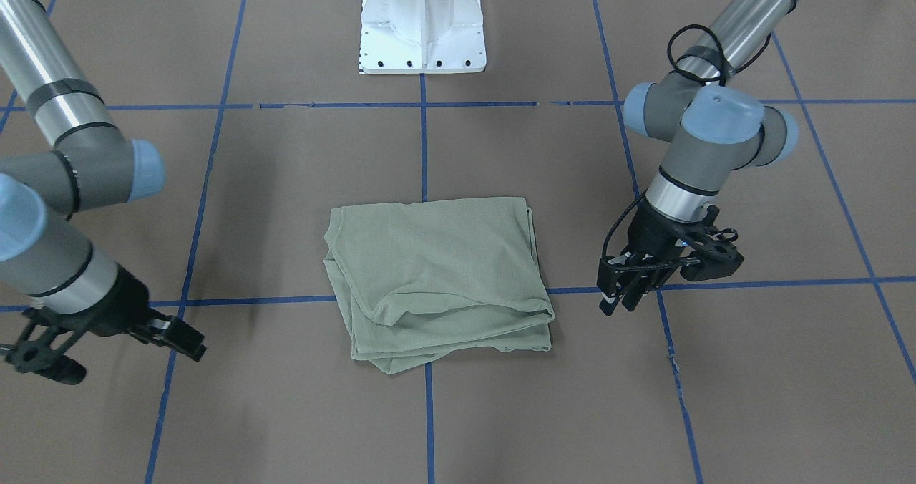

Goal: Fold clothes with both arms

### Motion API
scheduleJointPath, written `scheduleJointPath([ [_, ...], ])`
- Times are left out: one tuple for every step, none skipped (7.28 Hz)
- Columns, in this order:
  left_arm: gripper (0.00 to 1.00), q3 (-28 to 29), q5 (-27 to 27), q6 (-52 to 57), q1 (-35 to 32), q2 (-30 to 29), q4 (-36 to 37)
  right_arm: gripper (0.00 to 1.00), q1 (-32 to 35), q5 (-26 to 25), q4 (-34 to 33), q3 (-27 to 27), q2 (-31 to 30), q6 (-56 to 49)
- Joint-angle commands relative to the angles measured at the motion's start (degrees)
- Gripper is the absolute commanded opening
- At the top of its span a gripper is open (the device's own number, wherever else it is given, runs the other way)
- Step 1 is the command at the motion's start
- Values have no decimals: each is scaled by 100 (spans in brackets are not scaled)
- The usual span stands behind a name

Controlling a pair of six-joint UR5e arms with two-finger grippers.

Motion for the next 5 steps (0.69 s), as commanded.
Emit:
scheduleJointPath([
  [50,-408,-920,1745,-849,728,66,100,1105,635,-906,90,-354,-2277],
  [49,-539,-1377,2624,-1410,931,310,100,1476,662,-1574,125,-433,-3456],
  [49,-697,-1790,3694,-1990,1003,947,100,1819,688,-2076,125,-477,-4477],
  [49,-785,-1995,4914,-2509,1012,1780,100,2205,697,-2508,168,-547,-5192],
  [49,-743,-2005,5936,-3028,1012,2380,100,2583,741,-2808,273,-739,-5869],
])
